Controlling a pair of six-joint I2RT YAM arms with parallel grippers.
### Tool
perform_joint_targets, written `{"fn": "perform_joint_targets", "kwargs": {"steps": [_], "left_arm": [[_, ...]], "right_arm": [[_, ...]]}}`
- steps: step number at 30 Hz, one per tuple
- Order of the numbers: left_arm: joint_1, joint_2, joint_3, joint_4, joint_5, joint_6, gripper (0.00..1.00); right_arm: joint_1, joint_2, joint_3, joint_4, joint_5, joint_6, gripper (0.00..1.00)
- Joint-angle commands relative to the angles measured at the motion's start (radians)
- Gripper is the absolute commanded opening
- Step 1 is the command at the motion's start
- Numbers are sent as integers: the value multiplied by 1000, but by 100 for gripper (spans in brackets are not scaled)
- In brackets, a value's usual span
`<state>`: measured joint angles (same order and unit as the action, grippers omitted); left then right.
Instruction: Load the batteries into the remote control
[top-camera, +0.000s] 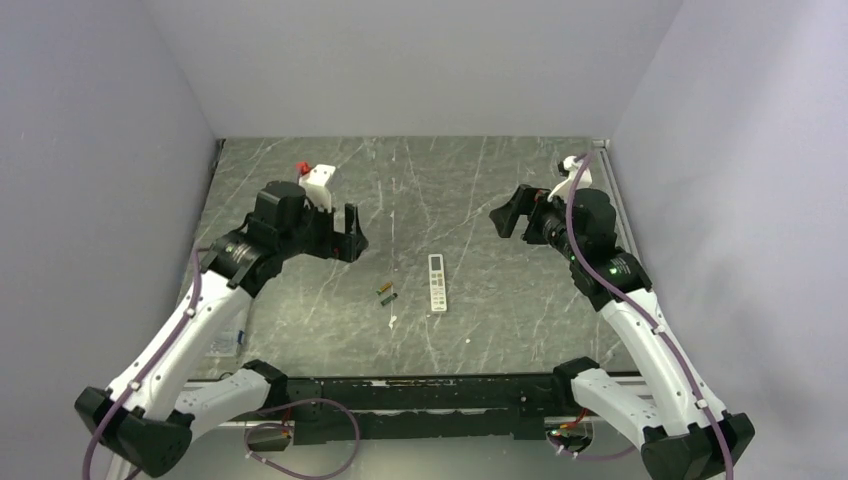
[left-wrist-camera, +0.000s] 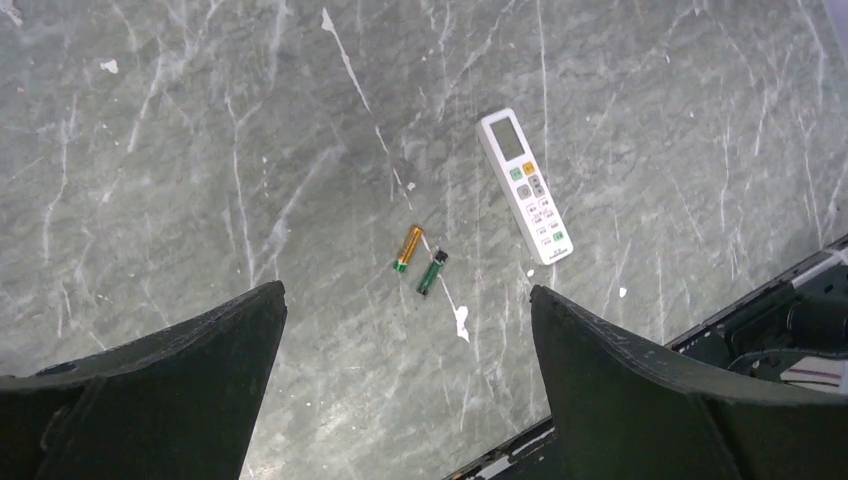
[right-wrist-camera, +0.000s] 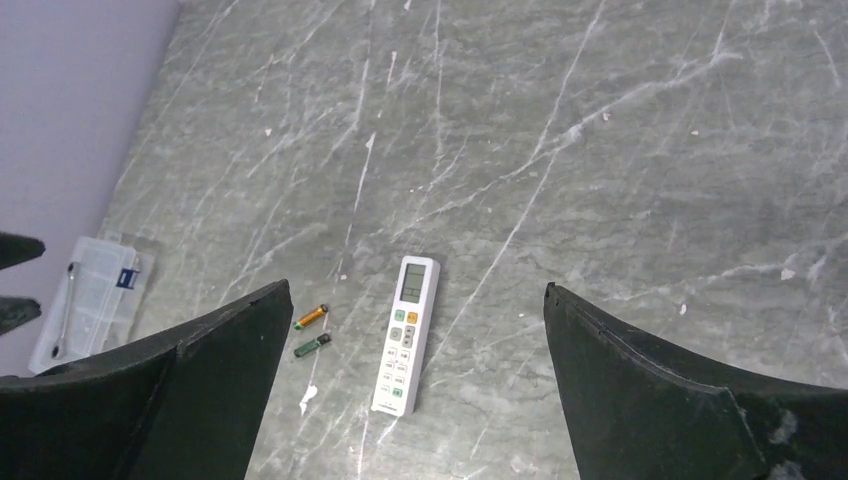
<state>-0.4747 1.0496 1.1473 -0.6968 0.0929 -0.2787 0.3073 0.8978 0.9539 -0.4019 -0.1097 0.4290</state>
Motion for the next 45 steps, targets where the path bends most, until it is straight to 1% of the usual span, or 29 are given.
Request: {"fn": "perform_joint_targets", "kwargs": {"steps": [1,3,7,11,13,16,22,34,38,45], "left_arm": [[-1,-61,-96,63,64,38,99],[-1,-67,-85,39,102,57,99],[-1,-80,-106,69,155,49,99],[-1,-77,-95,51,146,47,99],[-1,-78,-94,49,158,52,99],[-1,-85,-94,45,171,61,99],[-1,-107,-106,40,139,64,99],[-1,-114,-106,30,109,60,99],[-1,-108,-102,15,65,57,99],[0,-112,-103,16,48,51,99]], "right_arm": [[34,21,43,-1,60,-22,100],[36,37,41,-6,53,-20,100],[36,36,32,-4,38,-38,100],[36,23,-4,18,70,-45,100],[36,45,2,1,48,-48,99],[48,92,9,-13,31,-43,96],[156,176,8,-27,106,-42,95],[347,364,71,-97,278,-1,90],[403,417,89,-120,304,20,90],[481,473,107,-137,330,63,90]]}}
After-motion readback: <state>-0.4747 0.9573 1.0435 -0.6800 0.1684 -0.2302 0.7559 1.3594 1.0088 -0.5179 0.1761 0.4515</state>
